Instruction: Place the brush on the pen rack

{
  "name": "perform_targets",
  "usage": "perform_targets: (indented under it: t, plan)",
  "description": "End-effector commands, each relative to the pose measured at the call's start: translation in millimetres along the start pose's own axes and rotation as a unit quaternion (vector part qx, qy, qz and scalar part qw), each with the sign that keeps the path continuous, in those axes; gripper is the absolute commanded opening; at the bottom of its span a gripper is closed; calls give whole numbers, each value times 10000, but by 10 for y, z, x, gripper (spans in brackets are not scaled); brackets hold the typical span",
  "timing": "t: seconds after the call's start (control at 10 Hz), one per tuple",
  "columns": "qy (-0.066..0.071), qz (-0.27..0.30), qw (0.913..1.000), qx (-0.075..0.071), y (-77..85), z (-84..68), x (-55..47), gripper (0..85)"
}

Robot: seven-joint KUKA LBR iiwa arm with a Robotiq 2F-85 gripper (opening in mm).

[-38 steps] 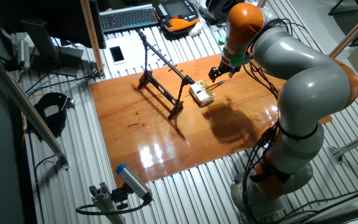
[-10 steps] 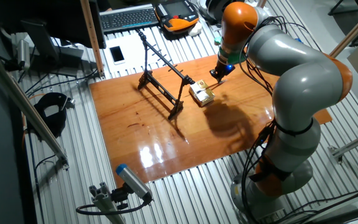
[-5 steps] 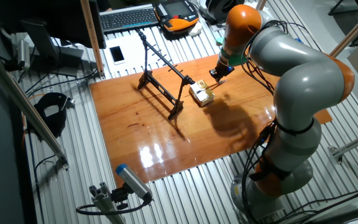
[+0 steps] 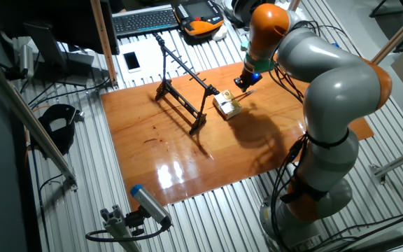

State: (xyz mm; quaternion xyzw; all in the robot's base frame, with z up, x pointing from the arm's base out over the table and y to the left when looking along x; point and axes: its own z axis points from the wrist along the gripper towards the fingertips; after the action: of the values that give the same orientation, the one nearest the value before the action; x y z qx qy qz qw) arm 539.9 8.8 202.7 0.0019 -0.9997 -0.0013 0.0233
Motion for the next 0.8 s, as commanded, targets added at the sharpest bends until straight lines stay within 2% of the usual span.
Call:
perform_targets:
  t: [0.0, 0.1, 0.3, 0.5, 0.6, 0.7]
  plan:
    - [-28, -3, 10000, 82, 10, -2, -3, 0]
    - [-52, 42, 10000, 74, 7, -3, -9, 0]
    - [-13, -1, 9999, 135, 7, 0, -16, 0]
    - [56, 138, 9999, -9, 15, 1, -21, 0]
    - [-13, 7, 9998, -179, 11, -6, -14, 0]
    - [-176, -78, 9994, -292, -6, -1, -12, 0]
